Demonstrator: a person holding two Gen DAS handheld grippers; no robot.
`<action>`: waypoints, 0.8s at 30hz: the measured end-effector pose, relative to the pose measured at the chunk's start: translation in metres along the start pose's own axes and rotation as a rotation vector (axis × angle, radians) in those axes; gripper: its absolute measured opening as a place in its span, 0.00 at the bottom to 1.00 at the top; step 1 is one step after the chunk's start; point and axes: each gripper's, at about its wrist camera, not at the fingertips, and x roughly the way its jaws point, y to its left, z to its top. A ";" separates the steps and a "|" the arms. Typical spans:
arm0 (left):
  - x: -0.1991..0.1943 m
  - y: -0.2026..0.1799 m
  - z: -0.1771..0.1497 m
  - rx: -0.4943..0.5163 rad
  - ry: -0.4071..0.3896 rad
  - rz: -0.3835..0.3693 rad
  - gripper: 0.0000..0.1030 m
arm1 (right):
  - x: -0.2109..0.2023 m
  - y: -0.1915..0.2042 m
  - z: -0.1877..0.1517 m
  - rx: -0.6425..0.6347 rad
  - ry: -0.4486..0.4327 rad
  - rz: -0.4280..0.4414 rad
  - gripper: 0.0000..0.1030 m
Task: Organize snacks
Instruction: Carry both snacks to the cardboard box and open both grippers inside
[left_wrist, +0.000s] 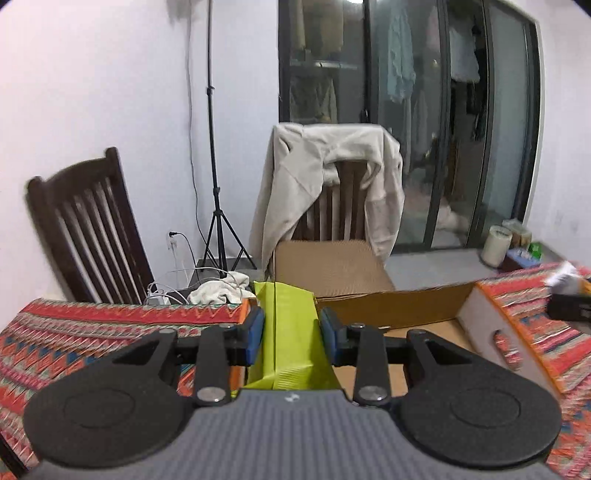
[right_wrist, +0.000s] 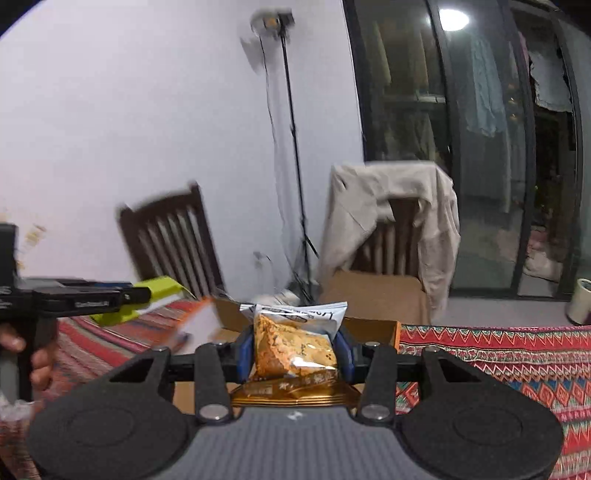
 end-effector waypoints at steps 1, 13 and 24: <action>0.018 -0.002 -0.002 0.011 0.007 0.000 0.33 | 0.022 -0.001 0.002 -0.006 0.028 -0.021 0.42; 0.114 0.003 -0.024 0.045 0.278 0.000 0.52 | 0.213 -0.031 -0.016 -0.053 0.344 -0.229 0.47; 0.080 0.000 -0.037 -0.008 0.244 0.025 0.57 | 0.198 -0.022 -0.019 -0.122 0.255 -0.212 0.76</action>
